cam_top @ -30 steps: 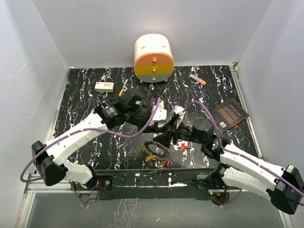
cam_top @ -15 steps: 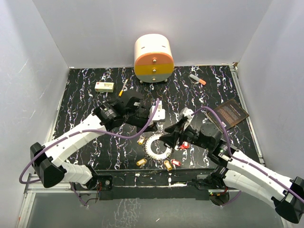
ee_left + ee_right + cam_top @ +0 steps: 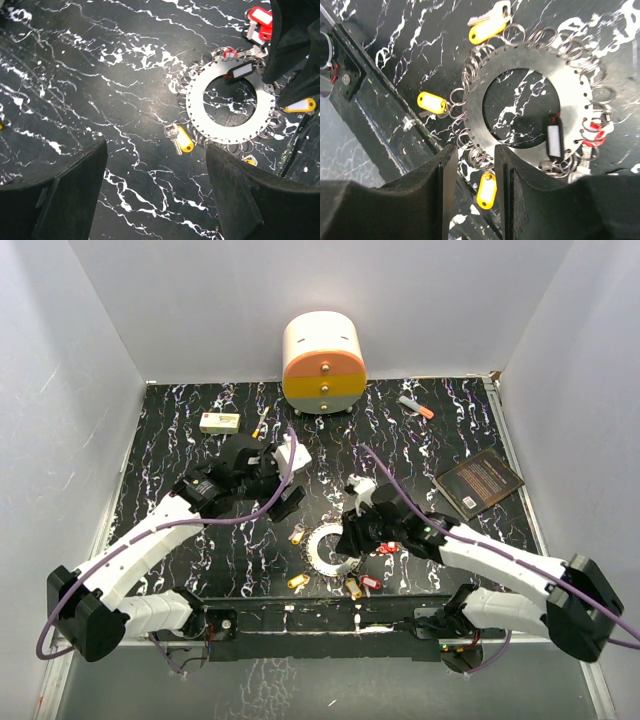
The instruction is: Put the keys on the keyring
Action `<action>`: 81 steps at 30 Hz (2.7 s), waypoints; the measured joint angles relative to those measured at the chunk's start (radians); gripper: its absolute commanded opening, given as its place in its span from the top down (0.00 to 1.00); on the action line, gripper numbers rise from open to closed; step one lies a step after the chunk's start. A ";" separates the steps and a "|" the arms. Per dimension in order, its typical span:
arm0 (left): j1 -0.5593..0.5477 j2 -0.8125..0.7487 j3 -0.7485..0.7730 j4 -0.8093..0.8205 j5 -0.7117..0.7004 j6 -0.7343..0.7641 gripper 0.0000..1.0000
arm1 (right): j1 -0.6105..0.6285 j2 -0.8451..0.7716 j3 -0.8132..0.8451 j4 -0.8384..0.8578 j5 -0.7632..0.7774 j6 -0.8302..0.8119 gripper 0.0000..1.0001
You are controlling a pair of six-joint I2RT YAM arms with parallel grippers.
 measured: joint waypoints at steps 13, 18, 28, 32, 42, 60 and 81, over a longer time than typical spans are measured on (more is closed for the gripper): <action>0.044 -0.066 -0.087 0.025 -0.055 -0.063 0.20 | 0.105 0.253 0.144 -0.169 -0.021 0.085 0.63; 0.045 -0.087 -0.098 0.030 -0.055 -0.071 0.20 | 0.124 0.279 0.145 -0.196 -0.014 0.114 0.64; 0.047 -0.100 -0.099 0.041 -0.053 -0.077 0.20 | 0.130 0.351 0.181 -0.234 0.012 0.137 0.64; 0.049 -0.100 -0.100 0.043 -0.053 -0.079 0.20 | 0.136 0.357 0.181 -0.253 0.014 0.145 0.64; 0.058 -0.114 -0.114 0.045 -0.050 -0.087 0.20 | 0.144 0.367 0.185 -0.304 0.037 0.152 0.64; 0.070 -0.121 -0.127 0.051 -0.041 -0.099 0.20 | 0.178 0.420 0.219 -0.333 0.129 0.159 0.60; 0.072 -0.121 -0.127 0.052 -0.023 -0.108 0.20 | 0.172 0.302 0.141 -0.321 0.196 0.128 0.66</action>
